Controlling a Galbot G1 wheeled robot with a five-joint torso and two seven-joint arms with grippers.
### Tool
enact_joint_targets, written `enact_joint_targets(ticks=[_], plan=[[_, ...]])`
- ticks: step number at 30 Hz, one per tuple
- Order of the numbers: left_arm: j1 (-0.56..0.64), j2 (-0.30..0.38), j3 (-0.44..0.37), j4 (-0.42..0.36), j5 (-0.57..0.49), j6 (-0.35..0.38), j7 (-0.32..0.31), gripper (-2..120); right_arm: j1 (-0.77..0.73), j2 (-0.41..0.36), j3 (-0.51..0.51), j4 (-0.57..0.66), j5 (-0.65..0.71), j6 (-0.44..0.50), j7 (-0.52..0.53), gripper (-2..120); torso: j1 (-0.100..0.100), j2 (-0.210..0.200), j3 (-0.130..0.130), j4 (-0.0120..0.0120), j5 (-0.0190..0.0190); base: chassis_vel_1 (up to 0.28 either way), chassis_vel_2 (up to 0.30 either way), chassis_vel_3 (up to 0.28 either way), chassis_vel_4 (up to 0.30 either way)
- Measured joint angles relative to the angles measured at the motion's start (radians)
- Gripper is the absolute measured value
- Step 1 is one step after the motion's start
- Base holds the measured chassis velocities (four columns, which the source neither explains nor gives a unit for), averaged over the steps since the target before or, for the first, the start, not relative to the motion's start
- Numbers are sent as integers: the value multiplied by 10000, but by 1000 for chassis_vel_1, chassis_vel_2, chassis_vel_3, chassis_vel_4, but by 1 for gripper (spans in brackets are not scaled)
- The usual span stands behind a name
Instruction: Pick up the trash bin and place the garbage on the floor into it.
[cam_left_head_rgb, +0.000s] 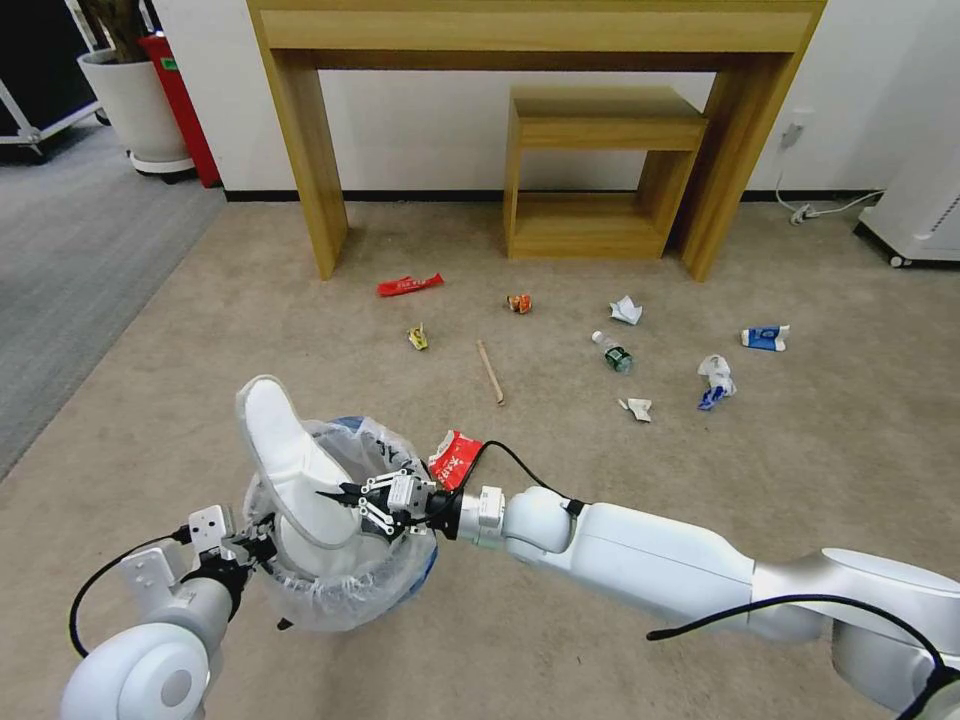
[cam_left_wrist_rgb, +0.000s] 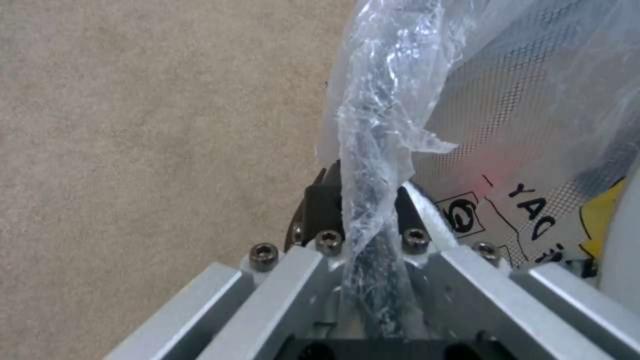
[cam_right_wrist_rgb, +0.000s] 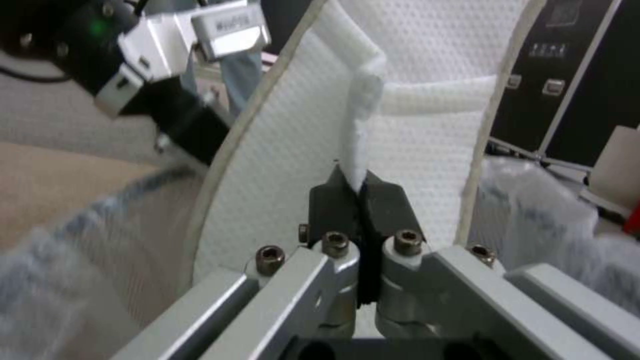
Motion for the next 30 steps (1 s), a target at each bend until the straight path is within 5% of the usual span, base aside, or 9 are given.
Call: enact_joint_targets(ticks=[19, 26, 30], plan=[[-67, -48, -45, 138, -32, 8, -22, 1, -226, -663, 648, 611, 228, -268, 330, 64, 0, 0, 0, 0, 1, 0, 0, 0, 0], [-61, -14, -138, 339, 225, -4, -12, 1, -1064, -1735, 2425, 2543, 1783, -1480, 2070, 89, 0, 0, 0, -1, 2, 0, 0, 0, 0], [-59, 18, -161, 480, 468, 7, 83, 1, -1928, -2361, 4343, 3602, 2341, -2126, 3090, 99, 0, 0, -1, 0, 2, 0, 0, 0, 0]])
